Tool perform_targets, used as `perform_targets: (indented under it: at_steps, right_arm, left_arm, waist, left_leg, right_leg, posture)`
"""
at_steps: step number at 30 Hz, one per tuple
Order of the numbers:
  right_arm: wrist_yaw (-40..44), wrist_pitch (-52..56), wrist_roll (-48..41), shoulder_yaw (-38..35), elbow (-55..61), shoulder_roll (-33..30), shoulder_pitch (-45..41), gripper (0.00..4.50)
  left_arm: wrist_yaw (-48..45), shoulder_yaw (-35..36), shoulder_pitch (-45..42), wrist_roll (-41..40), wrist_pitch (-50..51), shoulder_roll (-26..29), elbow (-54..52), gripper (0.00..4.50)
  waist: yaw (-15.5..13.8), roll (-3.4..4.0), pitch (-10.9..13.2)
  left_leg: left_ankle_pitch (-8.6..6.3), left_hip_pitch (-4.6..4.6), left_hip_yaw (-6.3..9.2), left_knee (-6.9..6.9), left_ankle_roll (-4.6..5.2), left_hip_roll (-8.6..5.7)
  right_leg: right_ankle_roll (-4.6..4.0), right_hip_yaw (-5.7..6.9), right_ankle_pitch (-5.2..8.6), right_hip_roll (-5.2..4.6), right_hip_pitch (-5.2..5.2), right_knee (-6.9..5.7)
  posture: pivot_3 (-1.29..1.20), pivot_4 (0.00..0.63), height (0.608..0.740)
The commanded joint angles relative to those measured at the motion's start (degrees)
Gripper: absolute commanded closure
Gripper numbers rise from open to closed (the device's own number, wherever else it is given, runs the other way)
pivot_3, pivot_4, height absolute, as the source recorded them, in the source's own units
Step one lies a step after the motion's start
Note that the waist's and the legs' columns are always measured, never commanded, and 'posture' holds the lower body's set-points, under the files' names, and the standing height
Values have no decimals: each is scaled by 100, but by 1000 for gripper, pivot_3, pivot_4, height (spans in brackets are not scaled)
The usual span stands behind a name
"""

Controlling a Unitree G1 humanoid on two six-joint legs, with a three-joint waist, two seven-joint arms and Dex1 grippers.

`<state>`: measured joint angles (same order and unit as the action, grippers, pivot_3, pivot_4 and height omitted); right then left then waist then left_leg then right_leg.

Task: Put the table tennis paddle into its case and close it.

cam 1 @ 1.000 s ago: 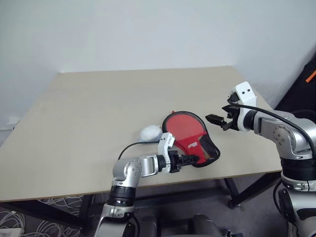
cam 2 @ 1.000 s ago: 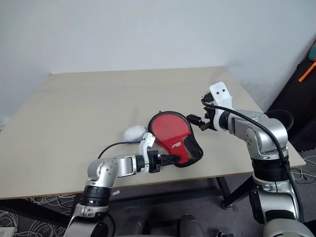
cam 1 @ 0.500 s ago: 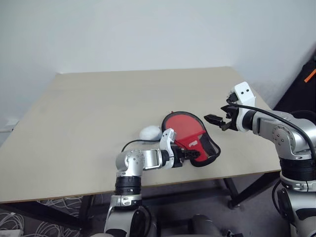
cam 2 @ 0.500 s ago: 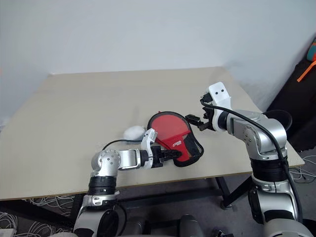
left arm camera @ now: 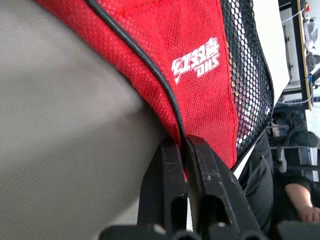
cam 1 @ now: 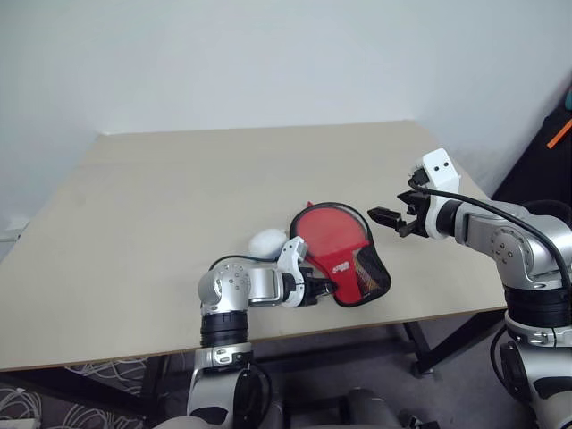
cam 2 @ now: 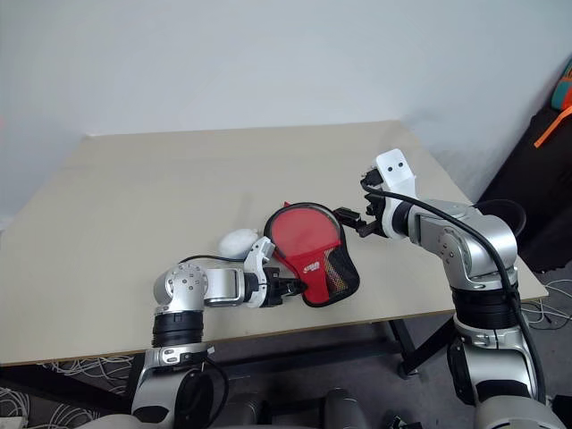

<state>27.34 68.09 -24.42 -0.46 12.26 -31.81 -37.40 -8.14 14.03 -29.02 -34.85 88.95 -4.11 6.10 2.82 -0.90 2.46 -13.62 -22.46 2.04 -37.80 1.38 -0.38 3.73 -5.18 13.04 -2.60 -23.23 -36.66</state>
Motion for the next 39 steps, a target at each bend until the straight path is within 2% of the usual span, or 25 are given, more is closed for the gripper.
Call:
perform_targets:
  at_steps: [1,6,11,16,22,28,34,37,39]
  right_arm:
    - [-47,-9,-43,-130,216,8,-98,0]
    - [-33,-29,-39,-88,162,17,-130,0]
    - [5,-68,-27,-25,97,50,-158,0]
    - [15,-114,-4,63,29,133,-180,0]
    - [18,-143,-6,119,7,204,-175,0]
    - [12,-170,-1,128,-22,236,-179,0]
    - [-9,-191,16,144,-41,292,-183,0]
    - [-19,-189,29,164,-33,312,-164,0]
    - [-13,-189,32,171,-36,319,-161,0]
  left_arm:
    - [254,-385,416,-225,355,364,88,4478]
    - [541,-803,642,-1598,355,872,-285,4478]
    - [993,-1488,1010,-3342,355,1895,-843,4478]
    - [1416,-1925,1244,-4707,355,2818,-1265,4478]
    - [2014,-2130,1346,-5786,270,3365,-1420,4478]
    - [2664,-2743,1397,-6954,-462,4066,-1559,4478]
    - [3063,-3187,1203,-7414,-1154,4360,-1665,4478]
    - [3112,-3234,1159,-7577,-1443,4429,-1690,3792]
    - [3133,-3256,1158,-7731,-1615,4490,-1746,3160]
  waist:
    - [22,1,-4]
    - [23,4,-5]
    - [24,5,-5]
    - [24,7,-4]
    - [18,9,-3]
    - [16,10,-2]
    - [6,11,-2]
    - [-16,11,-1]
    - [-15,11,-1]
  left_leg:
    - [0,0,0,1,0,1]
    - [-1,-3,-1,9,-2,4]
    - [-4,-6,0,9,-7,5]
    - [-5,-6,0,7,-8,6]
    - [-4,-10,-1,4,-7,4]
    - [-4,-12,-2,6,-9,5]
    - [-4,-13,-5,5,-9,3]
    - [-4,-14,-7,2,-9,2]
    - [-3,-15,-8,1,-9,1]
  right_leg:
    - [0,0,0,0,-1,0]
    - [-2,-5,1,2,-11,0]
    - [-2,-8,1,2,-17,-1]
    - [-3,-8,2,2,-17,0]
    - [-15,-7,8,0,-20,0]
    - [-21,-7,11,0,-24,0]
    - [-21,-7,12,-2,-25,1]
    - [-22,-7,12,-3,-24,3]
    - [-22,-7,12,-4,-24,3]
  posture:
    - [0,0,740]
    - [0,0,740]
    - [0,0,740]
    - [0,0,740]
    - [0,0,740]
    - [0,0,740]
    - [0,0,740]
    - [0,0,740]
    - [0,0,740]
